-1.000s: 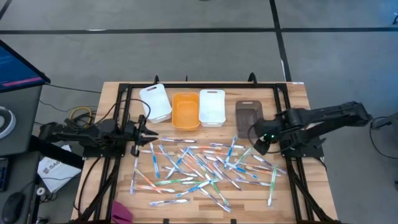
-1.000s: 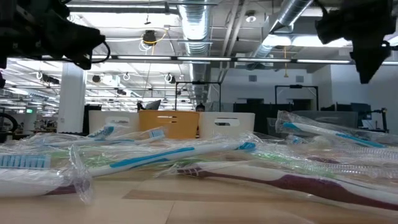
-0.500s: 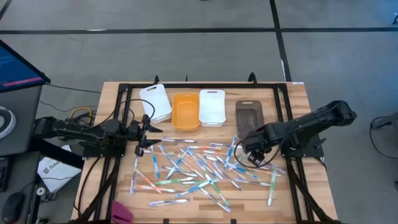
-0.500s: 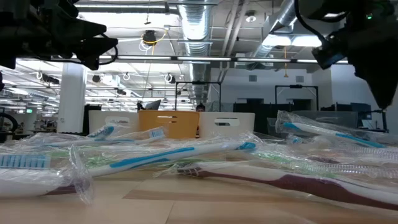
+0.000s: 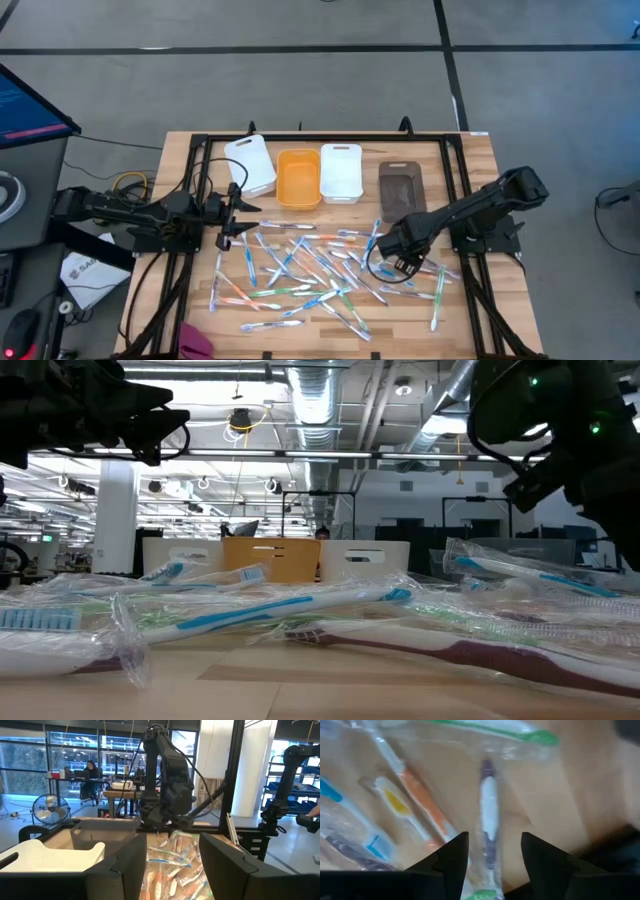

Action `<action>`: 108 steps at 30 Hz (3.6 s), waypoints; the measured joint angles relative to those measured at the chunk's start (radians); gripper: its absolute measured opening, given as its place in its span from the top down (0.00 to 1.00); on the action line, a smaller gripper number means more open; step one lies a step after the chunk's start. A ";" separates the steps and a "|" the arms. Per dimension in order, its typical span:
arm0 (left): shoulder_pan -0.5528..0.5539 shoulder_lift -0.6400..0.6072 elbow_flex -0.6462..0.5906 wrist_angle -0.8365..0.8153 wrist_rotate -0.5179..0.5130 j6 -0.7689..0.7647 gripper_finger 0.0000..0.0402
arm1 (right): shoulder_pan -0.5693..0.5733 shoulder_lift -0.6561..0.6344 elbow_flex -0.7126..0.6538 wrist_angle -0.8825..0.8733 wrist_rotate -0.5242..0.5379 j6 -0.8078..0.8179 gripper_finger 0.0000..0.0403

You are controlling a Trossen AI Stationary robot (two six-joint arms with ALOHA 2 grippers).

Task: Pick & Place Toothbrushes
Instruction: Put the white violet toothbrush into the black transparent bin

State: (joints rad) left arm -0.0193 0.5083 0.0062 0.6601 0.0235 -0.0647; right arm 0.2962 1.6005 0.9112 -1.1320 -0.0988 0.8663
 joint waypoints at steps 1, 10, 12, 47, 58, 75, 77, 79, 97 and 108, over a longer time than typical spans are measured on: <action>0.000 0.000 0.000 0.000 0.000 0.000 0.56 | 0.000 0.012 0.000 0.015 -0.005 -0.007 0.56; 0.000 0.000 0.000 0.002 0.000 0.000 0.57 | -0.003 0.119 0.000 0.026 -0.008 -0.056 0.56; 0.000 0.000 0.000 0.002 0.000 0.000 0.57 | -0.004 0.145 0.000 0.028 -0.009 -0.070 0.56; 0.000 0.034 0.000 0.007 -0.001 0.006 0.57 | -0.002 0.204 0.015 0.060 -0.035 -0.134 0.97; 0.000 0.057 0.000 0.013 -0.001 0.007 0.57 | 0.024 0.208 0.166 -0.116 0.010 -0.129 0.97; 0.000 0.058 0.000 0.015 -0.001 0.008 0.57 | 0.137 0.142 0.549 -0.432 0.236 -0.100 0.97; 0.000 0.060 0.000 0.016 -0.001 0.008 0.57 | 0.143 0.109 0.563 -0.439 0.300 -0.120 0.97; 0.000 0.062 0.000 0.016 -0.001 0.008 0.57 | 0.141 0.061 0.576 -0.434 0.378 -0.122 0.97; 0.000 0.071 0.000 0.021 -0.001 0.008 0.57 | 0.206 -0.401 0.573 -0.352 0.815 -0.166 0.97; 0.000 0.071 0.000 0.017 -0.001 0.008 0.57 | 0.221 -0.686 0.301 -0.288 0.892 -0.019 0.97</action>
State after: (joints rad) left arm -0.0193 0.5790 0.0060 0.6773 0.0224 -0.0570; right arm 0.5170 0.9145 1.2118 -1.4203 0.7930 0.8470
